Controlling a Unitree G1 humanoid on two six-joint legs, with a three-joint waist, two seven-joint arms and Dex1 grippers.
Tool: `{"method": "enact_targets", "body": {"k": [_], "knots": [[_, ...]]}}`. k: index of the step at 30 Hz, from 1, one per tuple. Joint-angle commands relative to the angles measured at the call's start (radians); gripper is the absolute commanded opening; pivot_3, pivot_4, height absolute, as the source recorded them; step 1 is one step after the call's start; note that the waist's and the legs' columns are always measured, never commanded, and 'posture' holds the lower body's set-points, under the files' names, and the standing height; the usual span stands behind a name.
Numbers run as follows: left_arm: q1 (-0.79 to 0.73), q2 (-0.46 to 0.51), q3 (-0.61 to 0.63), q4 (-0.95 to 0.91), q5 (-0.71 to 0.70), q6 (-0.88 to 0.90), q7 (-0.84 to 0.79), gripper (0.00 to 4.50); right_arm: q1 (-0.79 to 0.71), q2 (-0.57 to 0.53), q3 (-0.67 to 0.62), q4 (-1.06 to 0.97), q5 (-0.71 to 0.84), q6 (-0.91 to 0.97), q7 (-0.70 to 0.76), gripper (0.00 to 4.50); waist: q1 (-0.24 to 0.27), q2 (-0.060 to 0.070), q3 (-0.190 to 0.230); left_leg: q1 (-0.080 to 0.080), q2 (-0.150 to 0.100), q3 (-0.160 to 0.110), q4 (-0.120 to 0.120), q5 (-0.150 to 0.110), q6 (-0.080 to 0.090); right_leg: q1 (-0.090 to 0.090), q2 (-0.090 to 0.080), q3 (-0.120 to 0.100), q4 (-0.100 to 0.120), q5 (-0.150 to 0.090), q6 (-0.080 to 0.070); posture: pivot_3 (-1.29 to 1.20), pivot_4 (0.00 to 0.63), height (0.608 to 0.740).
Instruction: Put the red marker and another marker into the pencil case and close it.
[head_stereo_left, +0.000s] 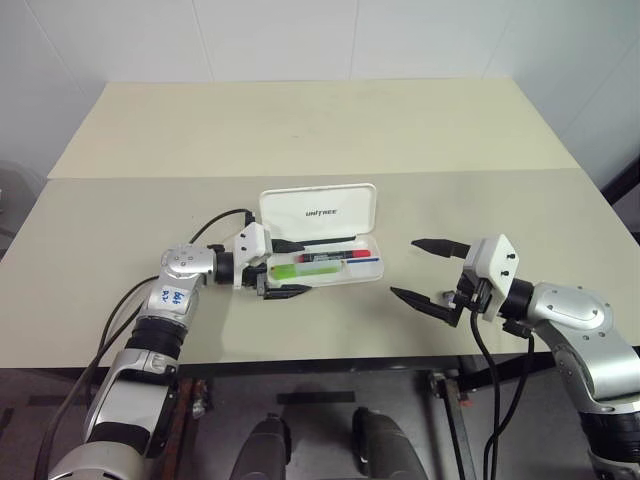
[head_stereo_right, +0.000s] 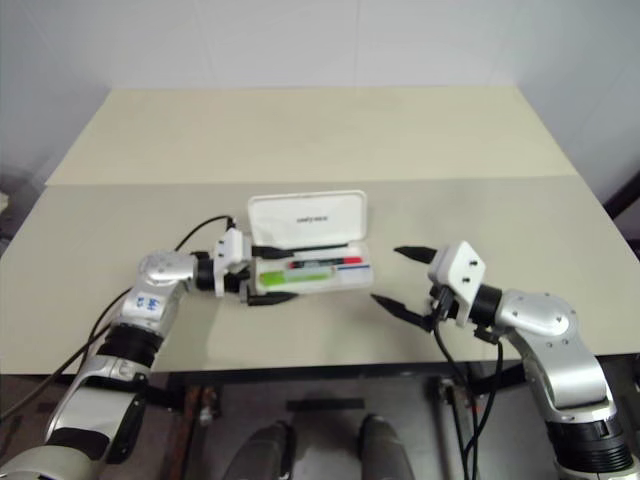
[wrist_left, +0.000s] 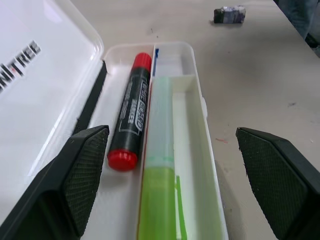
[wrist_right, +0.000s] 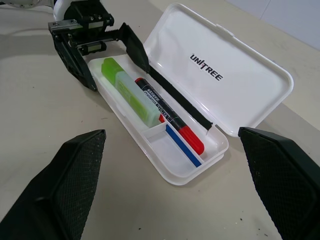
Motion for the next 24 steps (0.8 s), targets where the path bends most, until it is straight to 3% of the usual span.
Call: {"method": "enact_targets", "body": {"k": [1,8,24], "knots": [[-0.005,0.012,-0.007,-0.032,-0.011,0.018,-0.036,4.32,-0.011,0.005,-0.004,-0.037,0.017,-0.003,-0.004,4.50,0.000,0.000,0.000,0.000,0.000,0.000,0.000,0.000,0.000,0.000,0.000,0.000,0.000,0.000,0.000,0.00,0.150,0.740],[0.011,0.030,-0.013,-0.077,-0.035,0.089,-0.109,4.32,-0.015,0.007,0.000,-0.039,0.018,-0.001,-0.007,4.50,-0.001,0.000,0.000,0.000,0.000,0.000,0.000,0.000,0.000,0.000,0.000,0.000,0.000,0.000,0.000,0.00,0.150,0.740],[0.020,0.039,0.011,-0.121,-0.065,0.058,-0.162,4.32,-0.018,0.012,0.009,-0.027,-0.011,0.009,-0.035,4.50,-0.001,0.000,0.000,0.000,0.000,0.000,0.000,0.000,0.000,0.000,0.000,0.000,0.000,0.000,0.000,0.00,0.150,0.740]]}}
